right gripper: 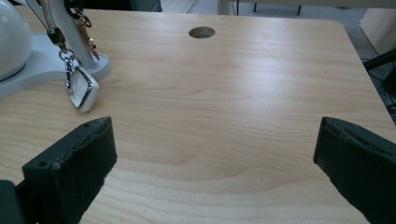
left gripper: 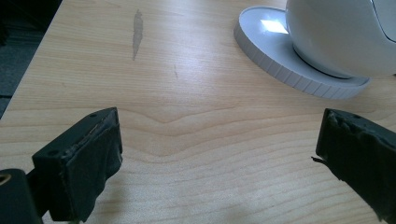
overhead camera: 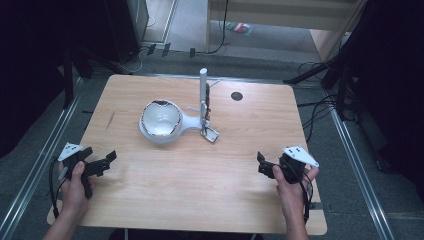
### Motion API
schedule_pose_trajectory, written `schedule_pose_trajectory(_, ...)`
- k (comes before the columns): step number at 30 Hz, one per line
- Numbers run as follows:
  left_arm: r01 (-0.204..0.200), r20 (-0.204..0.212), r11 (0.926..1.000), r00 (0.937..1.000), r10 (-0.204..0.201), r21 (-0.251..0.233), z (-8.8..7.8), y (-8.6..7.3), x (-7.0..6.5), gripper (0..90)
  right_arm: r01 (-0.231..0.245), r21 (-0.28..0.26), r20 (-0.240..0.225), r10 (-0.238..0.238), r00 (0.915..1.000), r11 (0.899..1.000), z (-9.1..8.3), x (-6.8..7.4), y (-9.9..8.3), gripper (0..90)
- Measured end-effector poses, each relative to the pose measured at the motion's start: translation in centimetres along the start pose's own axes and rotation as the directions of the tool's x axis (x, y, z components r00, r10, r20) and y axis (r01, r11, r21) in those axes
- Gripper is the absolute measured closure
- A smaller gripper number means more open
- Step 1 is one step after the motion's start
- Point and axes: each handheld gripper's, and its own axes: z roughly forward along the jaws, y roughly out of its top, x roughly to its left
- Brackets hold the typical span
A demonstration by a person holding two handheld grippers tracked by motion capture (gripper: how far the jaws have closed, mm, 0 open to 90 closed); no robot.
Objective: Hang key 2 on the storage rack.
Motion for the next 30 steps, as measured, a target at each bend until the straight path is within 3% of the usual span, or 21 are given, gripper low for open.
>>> schedule_pose_trajectory(11,-0.001,0.000,1.0000,1.0000,0.001,0.000,0.0,0.0,0.0,0.7,-0.025,0.019,0.031,0.025,0.9992,1.000,-0.6,-1.6,-1.9,0.0)
schedule_pose_trajectory(30,-0.003,-0.002,1.0000,1.0000,0.003,-0.003,0.0,0.0,-0.1,0.7,-0.081,0.021,0.087,0.079,0.9931,0.996,-2.5,-5.5,-4.9,0.0)
